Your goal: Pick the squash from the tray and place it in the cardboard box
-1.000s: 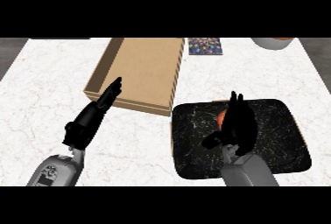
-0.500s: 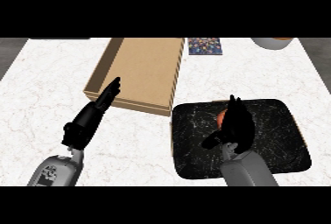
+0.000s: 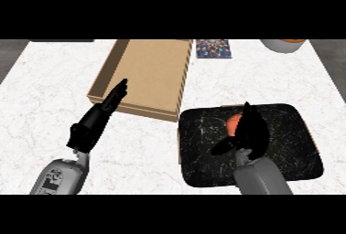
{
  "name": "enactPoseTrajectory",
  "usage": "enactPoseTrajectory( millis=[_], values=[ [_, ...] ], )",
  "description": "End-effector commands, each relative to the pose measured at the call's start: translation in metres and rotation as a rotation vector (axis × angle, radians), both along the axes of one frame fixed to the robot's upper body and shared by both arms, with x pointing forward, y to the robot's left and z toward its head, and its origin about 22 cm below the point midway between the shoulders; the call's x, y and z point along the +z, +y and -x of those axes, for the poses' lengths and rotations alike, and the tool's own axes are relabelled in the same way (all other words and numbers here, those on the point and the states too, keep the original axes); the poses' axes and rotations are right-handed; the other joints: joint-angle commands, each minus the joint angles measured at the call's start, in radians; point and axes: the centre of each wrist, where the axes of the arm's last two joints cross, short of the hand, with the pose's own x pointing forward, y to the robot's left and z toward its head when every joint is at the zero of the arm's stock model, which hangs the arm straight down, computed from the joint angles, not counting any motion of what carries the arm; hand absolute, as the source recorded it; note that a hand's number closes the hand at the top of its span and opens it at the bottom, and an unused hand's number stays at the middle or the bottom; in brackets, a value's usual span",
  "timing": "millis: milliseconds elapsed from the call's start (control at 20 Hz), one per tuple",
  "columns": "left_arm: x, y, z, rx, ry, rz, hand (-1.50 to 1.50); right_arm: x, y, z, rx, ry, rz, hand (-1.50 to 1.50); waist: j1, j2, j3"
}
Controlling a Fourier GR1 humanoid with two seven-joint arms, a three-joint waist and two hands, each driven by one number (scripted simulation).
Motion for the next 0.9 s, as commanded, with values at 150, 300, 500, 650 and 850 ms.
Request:
enactPoseTrajectory(
  millis=[150, 300, 500, 650, 850],
  values=[
    [0.004, 0.008, -0.009, 0.009, 0.019, 0.008, 0.00, -0.009, 0.008, 0.002, -0.035, 0.084, 0.025, 1.50, 0.000, 0.009, 0.005],
    [-0.017, 0.002, 0.001, -0.014, 0.003, -0.008, 0.00, -0.030, 0.002, 0.003, -0.032, 0.100, 0.040, 1.50, 0.001, 0.010, 0.005],
    [-0.012, -0.010, 0.000, -0.004, 0.014, 0.010, 0.00, -0.013, 0.006, 0.002, -0.004, 0.056, 0.082, 1.50, -0.002, 0.008, 0.005],
    [0.004, -0.015, -0.001, -0.055, -0.010, 0.005, 0.00, 0.001, 0.027, -0.008, 0.546, 0.004, 0.118, 1.50, 0.069, 0.021, 0.007],
    [0.008, -0.029, -0.003, -0.125, -0.029, 0.018, 0.00, 0.031, 0.075, 0.009, 1.095, -0.107, 0.159, 1.50, 0.208, 0.036, 0.007]
  ],
)
